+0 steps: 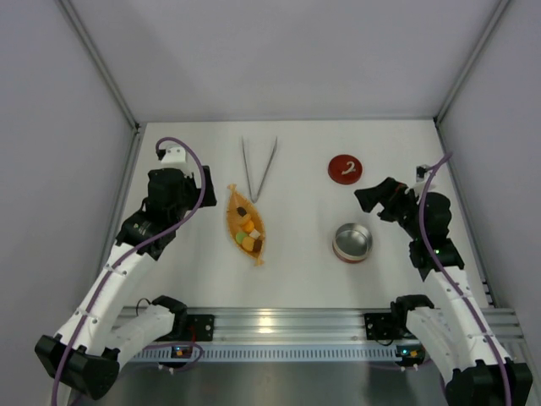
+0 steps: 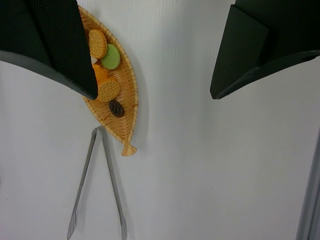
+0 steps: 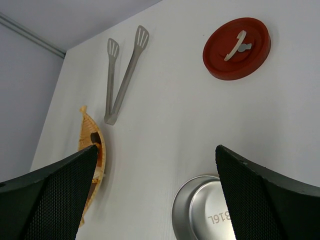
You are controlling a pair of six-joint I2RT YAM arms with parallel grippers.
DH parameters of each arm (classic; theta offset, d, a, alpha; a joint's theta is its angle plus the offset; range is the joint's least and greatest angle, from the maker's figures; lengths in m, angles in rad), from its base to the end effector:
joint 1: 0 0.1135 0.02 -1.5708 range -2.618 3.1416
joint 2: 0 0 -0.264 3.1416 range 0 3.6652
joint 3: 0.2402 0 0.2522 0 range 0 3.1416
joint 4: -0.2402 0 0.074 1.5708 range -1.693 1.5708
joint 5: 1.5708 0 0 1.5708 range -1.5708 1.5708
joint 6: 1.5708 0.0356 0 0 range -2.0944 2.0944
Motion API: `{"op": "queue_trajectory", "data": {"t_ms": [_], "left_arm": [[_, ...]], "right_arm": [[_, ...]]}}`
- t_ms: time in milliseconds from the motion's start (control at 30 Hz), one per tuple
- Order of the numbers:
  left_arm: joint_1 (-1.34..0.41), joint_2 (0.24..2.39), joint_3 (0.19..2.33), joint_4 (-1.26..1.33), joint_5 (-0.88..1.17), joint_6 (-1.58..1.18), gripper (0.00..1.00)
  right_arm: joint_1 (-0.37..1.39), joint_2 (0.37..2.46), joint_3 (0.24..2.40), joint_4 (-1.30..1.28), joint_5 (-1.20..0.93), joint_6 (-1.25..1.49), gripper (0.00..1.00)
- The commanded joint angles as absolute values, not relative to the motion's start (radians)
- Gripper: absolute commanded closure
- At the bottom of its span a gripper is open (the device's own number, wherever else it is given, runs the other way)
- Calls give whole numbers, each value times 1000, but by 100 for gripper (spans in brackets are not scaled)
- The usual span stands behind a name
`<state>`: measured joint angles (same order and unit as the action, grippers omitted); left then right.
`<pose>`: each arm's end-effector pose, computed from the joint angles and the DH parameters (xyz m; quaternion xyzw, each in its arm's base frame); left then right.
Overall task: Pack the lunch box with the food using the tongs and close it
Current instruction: Pick up the clamp at the center of the board.
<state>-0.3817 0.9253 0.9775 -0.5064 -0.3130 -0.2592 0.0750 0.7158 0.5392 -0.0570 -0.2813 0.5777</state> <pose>0.1893 -0.0642 0.3498 -0.0311 0.8413 -0.0394 0.5383 0.1765 0.0232 0.2777 0.1091 0.7741 0.3010 0.5461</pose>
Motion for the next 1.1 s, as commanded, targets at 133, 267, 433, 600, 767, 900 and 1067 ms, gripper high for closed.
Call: {"op": "queue_trajectory", "data": {"t_ms": [133,267,433,600,767,900,1067], "left_arm": [[-385,931,974,-488,-292,-256,1],[-387,1066,1047,-506,-195,-301,1],[-394,1317,1231,-506,-186,-351,1],[-414,1554,1414,-479,-173,-333,1],[-420,1764,1541,-430,-170,-290,1],[-420,1896,1664,-428,-175,-258,1],[-422,2034,1756,-451,-189,-219,1]], "right_arm": [[89,735,606,-74,-259,555,1],[89,738,617,-84,-252,551,1],[89,742,609,-90,-250,540,0],[89,735,601,-92,-253,540,1],[89,721,598,-98,-259,537,0],[89,713,607,-112,-258,534,1],[89,690,607,-133,-244,520,0]]}}
